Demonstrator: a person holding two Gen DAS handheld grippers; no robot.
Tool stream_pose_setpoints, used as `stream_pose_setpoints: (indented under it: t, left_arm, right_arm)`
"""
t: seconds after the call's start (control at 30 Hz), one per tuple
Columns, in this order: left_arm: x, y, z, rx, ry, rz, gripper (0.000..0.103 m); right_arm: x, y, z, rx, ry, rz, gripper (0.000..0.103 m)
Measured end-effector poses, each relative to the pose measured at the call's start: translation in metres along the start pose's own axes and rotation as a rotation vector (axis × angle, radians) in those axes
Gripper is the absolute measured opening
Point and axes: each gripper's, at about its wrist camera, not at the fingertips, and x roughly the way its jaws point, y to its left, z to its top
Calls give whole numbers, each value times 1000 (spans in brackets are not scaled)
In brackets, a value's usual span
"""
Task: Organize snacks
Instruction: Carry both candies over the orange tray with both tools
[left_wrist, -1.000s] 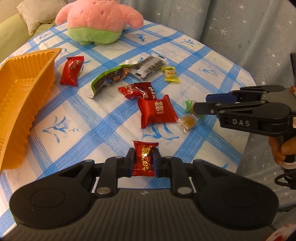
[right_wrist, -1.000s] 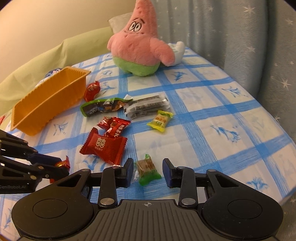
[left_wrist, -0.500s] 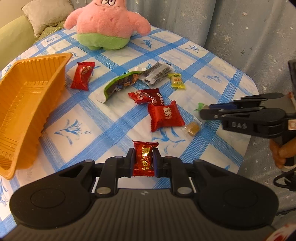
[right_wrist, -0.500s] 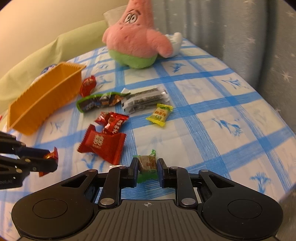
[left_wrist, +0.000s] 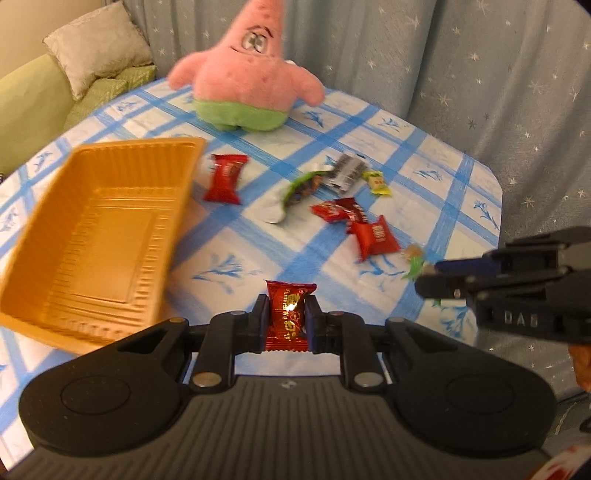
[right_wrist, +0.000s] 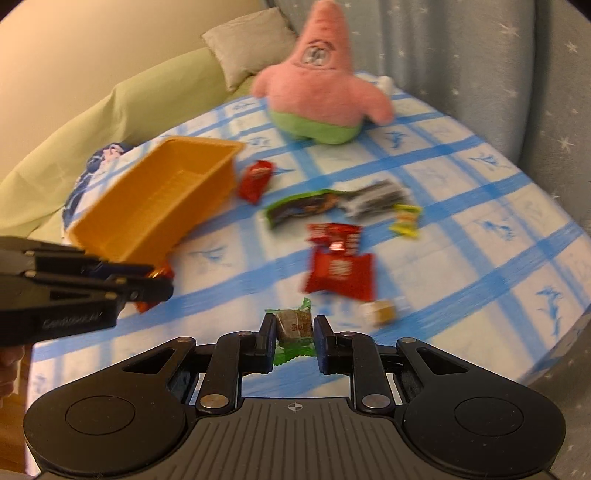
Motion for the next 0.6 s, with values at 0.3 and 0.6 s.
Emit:
stream_pose_setpoints:
  t: [0.3,0.6]
  left_arm:
    - [-36,72,-10,9,-41,37,18]
    - [-39,142,-6,27,-52,108,18]
  right_arm:
    - [15,88,7,-14,-2,83,22]
    - [47,149,25,-46,-4,110,22]
